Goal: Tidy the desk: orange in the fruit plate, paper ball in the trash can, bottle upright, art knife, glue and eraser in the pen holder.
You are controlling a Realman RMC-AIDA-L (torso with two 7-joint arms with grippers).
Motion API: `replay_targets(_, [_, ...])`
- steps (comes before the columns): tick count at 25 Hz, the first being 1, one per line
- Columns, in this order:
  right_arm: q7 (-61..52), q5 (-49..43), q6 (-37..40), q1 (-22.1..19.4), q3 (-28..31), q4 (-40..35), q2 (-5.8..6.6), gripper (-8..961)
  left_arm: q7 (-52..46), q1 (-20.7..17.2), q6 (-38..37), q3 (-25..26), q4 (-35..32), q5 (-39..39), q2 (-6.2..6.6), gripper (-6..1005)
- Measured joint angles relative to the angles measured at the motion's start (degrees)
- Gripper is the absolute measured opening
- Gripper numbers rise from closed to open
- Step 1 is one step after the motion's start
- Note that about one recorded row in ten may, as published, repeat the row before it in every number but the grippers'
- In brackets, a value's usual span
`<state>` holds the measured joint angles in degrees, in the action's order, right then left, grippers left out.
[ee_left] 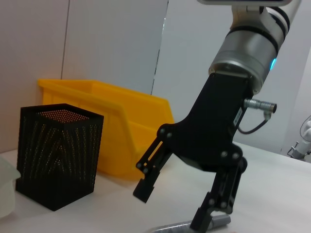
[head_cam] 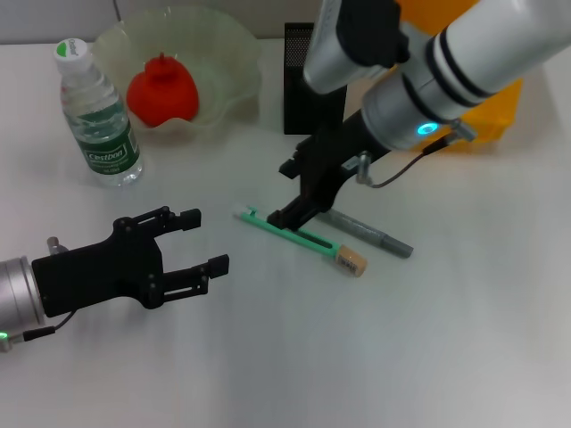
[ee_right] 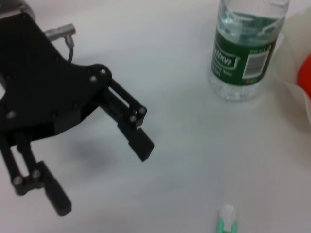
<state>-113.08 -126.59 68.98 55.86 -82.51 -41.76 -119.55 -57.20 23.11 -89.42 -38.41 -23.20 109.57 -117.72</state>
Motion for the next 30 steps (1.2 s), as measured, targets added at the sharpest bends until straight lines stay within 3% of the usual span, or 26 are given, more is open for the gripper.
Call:
replay_targets(10, [4.9, 9.6, -10.8, -0.1, -5.9, 7.3, -0.20, 652, 0.0, -0.1, 0.0, 0.4, -0.4, 0.0, 0.38, 793])
replay_targets(30, [9.3, 17.0, -13.9, -0.2, -7.5, 15.1, -0.33, 641, -0.5, -1.0, 0.9, 0.8, -0.4, -0.2, 1.94, 790])
